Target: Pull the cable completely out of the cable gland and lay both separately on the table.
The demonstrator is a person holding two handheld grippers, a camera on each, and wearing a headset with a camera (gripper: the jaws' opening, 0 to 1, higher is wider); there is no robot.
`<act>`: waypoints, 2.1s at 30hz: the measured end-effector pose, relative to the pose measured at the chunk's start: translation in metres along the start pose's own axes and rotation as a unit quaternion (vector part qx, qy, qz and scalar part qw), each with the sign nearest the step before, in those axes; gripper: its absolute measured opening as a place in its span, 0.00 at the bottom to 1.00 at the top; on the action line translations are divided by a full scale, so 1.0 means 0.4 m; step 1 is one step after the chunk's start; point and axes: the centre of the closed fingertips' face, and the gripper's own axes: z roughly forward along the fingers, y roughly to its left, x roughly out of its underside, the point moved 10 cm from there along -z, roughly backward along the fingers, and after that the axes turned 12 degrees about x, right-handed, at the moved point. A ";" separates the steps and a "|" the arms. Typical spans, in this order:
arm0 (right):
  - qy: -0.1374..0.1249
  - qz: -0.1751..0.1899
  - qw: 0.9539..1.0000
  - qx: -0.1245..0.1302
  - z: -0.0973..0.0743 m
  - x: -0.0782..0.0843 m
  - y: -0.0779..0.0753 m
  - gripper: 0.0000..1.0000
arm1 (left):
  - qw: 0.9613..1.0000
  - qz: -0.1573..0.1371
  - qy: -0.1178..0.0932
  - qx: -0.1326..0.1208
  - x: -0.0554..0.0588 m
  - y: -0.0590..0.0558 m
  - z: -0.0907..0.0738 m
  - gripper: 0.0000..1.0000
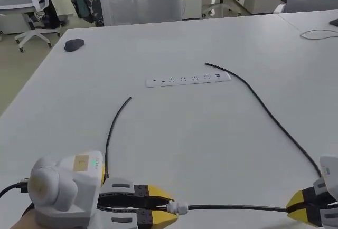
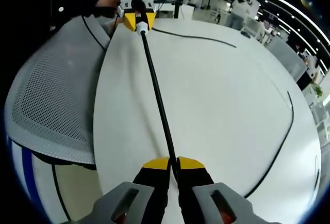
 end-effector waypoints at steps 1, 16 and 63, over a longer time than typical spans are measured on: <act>0.001 -0.003 1.000 0.005 0.000 -0.003 -0.001 0.00 | 1.000 -0.002 0.000 0.001 -0.001 0.000 0.002 0.15; -0.159 0.015 0.985 -0.064 -0.009 -0.280 0.082 0.13 | 1.000 0.013 0.007 0.004 -0.013 -0.005 0.019 0.15; -0.064 -0.008 0.998 -0.021 0.013 -0.143 0.028 0.00 | 0.999 0.034 0.003 -0.018 -0.015 0.006 -0.005 0.15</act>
